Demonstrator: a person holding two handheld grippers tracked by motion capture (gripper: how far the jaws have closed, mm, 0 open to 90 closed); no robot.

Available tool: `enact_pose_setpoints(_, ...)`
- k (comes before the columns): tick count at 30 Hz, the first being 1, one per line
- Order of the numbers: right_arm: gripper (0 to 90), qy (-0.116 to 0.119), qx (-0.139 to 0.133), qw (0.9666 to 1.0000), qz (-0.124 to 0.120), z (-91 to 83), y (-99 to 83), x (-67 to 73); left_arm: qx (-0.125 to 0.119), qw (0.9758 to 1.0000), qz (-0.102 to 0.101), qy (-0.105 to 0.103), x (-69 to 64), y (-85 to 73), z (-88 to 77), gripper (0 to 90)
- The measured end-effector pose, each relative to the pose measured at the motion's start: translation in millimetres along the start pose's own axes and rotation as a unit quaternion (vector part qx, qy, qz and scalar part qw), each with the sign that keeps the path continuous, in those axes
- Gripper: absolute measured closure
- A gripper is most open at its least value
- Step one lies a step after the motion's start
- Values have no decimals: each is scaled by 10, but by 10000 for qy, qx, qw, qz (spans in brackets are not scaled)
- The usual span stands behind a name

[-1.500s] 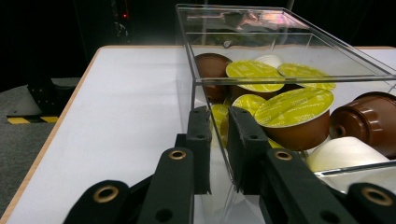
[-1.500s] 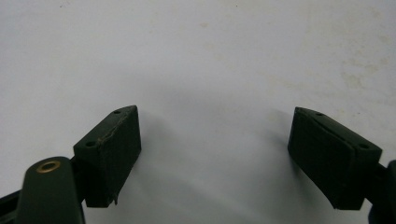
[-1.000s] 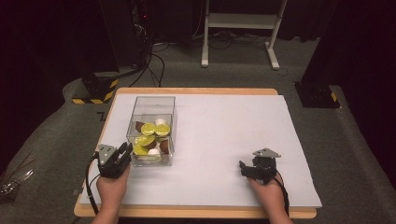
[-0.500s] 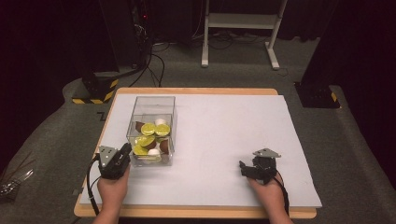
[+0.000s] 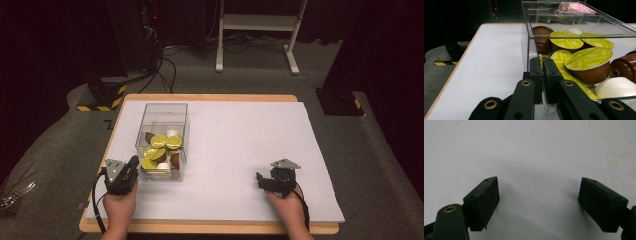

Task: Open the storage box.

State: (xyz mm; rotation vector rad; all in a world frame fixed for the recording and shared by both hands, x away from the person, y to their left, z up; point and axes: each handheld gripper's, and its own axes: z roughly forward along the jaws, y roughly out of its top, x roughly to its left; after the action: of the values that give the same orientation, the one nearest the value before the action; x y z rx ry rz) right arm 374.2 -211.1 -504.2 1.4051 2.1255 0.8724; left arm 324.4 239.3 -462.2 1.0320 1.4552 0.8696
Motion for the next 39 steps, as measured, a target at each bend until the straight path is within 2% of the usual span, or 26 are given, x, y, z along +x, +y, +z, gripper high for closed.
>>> enact_pose_setpoints(17, 172, 2, -4, 10000, -11, 1, 0, -3, 59, 9999, 78, 33, -8, -38, -195, 874)
enact_pose_setpoints(22, 172, 3, -4, 10000, -10, 0, 0, -3, 36, 10000, 12, 38, 1, -47, -244, 876)
enact_pose_setpoints(32, 172, 1, -2, 10000, -11, 0, 0, -2, 61, 10000, 26, -1, 11, -64, -356, 872)
enact_pose_setpoints(37, 172, 1, -3, 10000, -13, 0, 0, -2, 31, 10000, -48, -77, 33, -47, -360, 843)
enact_pose_setpoints(39, 172, 1, -3, 10000, -12, 0, 0, -2, -24, 9999, -70, -129, 38, -20, -377, 782)
